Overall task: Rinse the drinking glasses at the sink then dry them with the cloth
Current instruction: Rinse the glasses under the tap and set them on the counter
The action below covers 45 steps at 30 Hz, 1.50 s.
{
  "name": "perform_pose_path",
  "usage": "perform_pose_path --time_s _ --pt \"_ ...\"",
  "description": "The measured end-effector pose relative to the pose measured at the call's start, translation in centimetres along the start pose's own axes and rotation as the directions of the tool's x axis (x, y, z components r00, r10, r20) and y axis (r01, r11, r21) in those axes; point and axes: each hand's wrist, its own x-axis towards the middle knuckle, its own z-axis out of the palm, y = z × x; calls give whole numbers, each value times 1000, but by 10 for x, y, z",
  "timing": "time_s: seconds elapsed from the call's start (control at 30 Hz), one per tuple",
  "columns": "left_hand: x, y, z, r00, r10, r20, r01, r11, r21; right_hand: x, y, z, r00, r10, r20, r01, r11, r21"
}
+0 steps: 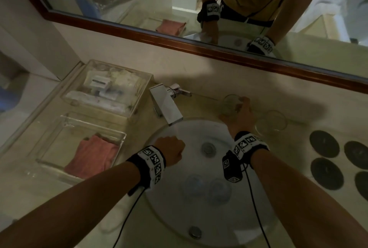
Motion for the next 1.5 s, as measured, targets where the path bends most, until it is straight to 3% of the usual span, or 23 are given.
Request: perform_pose_path --time_s 0.17,0.23,0.37,0.43,0.47,0.5,0.57,0.63,0.73,0.93,1.2,1.3,1.4,1.5 --pt "1 5 -2 1000 -10 17 10 1000 -4 -10 -2 -3 995 93 40 -99 979 180" --pt "1 9 -3 1000 -12 11 12 1000 3 -25 8 -3 996 62 63 -68 994 86" --pt "0 24 -4 1000 -8 25 8 1000 1 -67 27 -2 986 82 148 -99 989 110" --pt "-2 34 -2 1000 -5 20 5 1000 7 -85 36 -6 981 17 191 -6 998 -59" --pt "-3 38 -1 1000 -5 17 5 1000 13 -96 38 -11 962 -20 272 56 990 -127" --pt "-3 42 1 1000 -3 14 3 1000 20 -105 42 -16 920 -35 390 109 980 -169" --pt "-6 50 5 1000 1 19 -2 1000 24 -122 55 -25 749 63 660 141 958 -251" --pt "-8 55 10 1000 5 23 -6 1000 25 -133 72 -31 608 173 775 224 899 -377" --pt "-11 61 18 1000 7 28 -8 1000 22 -145 94 -31 564 263 783 293 823 -487" --pt "-19 69 27 1000 -7 24 7 1000 22 -151 99 -26 639 253 726 267 813 -518" --pt "-29 66 27 1000 -16 18 16 1000 -3 -142 96 -33 664 208 718 306 800 -515" --pt "-32 62 23 1000 -23 16 24 999 -24 -134 87 -42 719 146 680 281 833 -476" --pt "-33 56 19 1000 -21 -5 20 997 -79 -125 68 -43 781 2 624 314 862 -397" --pt "-34 46 15 996 38 -78 -52 982 -183 -118 48 -33 866 -115 486 250 942 -223"
